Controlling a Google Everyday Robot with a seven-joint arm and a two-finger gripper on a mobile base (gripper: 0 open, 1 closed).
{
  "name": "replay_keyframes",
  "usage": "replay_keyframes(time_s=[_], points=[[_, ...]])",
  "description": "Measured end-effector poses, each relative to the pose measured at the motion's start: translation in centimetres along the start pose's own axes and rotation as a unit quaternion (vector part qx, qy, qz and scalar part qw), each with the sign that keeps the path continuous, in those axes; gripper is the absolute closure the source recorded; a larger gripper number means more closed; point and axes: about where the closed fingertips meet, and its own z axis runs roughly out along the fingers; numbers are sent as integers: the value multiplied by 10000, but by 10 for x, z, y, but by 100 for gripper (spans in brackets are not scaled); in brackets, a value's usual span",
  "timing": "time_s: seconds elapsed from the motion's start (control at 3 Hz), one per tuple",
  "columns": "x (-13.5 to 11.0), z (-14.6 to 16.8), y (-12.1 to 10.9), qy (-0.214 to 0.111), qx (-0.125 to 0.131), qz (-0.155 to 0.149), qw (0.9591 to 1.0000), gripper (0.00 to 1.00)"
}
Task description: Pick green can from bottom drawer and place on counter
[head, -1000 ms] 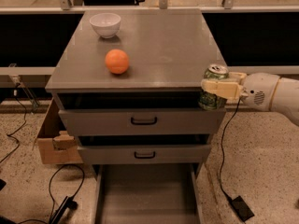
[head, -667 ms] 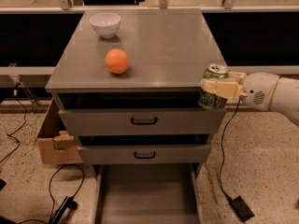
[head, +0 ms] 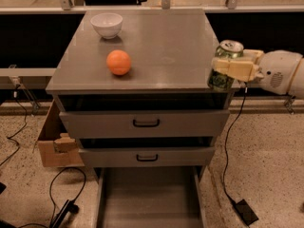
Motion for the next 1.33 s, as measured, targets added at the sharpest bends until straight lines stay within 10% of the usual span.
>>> replay_keyframes(time_s=[0.67,1.33], points=[[-84,49,-78,-529,374,-133,9978,100],[-93,142,-134,-631,390,-25,9972,100]])
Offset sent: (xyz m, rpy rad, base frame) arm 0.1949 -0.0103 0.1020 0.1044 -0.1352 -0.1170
